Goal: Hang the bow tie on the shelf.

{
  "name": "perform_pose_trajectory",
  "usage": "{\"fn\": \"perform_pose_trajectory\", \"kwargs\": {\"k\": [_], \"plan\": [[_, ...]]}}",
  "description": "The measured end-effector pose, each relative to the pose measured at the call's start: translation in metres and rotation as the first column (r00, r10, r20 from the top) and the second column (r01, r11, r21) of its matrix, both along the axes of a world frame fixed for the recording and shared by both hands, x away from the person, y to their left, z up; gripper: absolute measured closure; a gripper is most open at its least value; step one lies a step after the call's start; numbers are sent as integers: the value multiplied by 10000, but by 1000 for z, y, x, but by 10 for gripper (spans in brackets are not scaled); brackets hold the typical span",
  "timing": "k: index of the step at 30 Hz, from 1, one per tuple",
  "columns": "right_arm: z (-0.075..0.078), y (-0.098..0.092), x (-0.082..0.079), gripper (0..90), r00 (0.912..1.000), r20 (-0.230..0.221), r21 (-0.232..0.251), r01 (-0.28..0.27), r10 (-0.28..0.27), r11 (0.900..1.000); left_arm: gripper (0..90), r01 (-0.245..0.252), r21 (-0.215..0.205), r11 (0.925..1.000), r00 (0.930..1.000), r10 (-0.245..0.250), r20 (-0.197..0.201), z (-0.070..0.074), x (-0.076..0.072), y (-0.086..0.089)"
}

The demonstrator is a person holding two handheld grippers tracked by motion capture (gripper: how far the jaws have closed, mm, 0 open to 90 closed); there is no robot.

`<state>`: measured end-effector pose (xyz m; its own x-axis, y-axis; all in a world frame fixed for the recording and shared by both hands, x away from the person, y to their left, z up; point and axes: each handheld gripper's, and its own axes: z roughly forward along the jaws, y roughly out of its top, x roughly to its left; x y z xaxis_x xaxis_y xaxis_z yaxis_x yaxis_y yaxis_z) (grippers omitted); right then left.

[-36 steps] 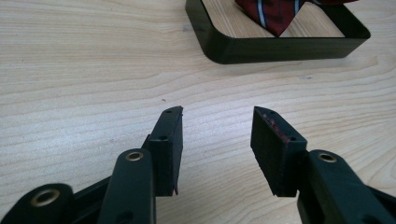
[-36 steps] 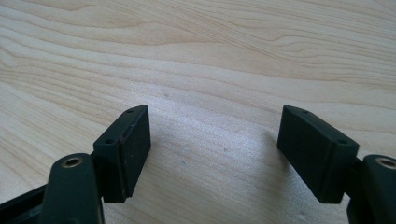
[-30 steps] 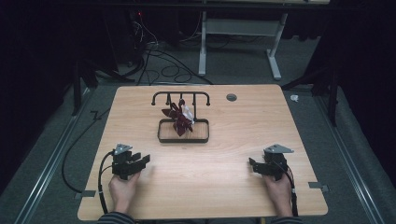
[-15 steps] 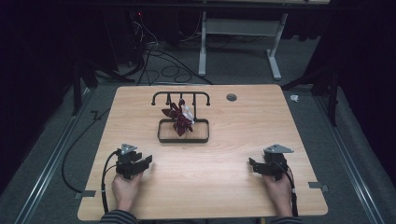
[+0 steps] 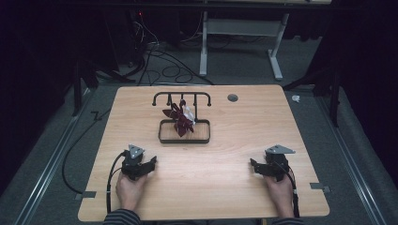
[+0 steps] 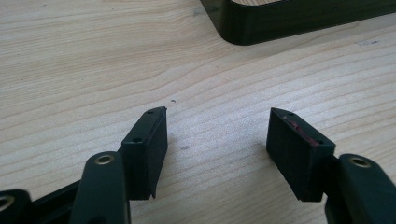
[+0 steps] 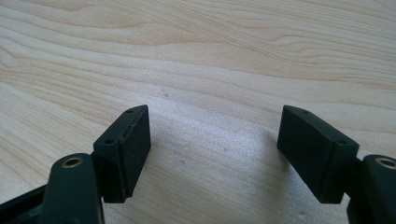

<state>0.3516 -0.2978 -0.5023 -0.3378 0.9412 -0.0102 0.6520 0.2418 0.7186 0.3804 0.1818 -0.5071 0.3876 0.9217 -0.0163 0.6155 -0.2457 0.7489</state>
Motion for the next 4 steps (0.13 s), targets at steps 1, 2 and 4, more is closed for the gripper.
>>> {"fn": "perform_pose_trajectory", "kwargs": {"k": [1,2,4], "plan": [[0,0,0,269,10000,2,-2,-3,3,10000,388,-29,-5,10000,10000,29,9,0,0,0],[0,0,0,269,10000,2,0,-1,1,10000,386,-29,-5,10000,10000,29,9,0,0,0],[0,0,0,269,10000,1,-3,-3,3,10000,386,-28,-3,10000,10000,28,7,0,0,0]]}}
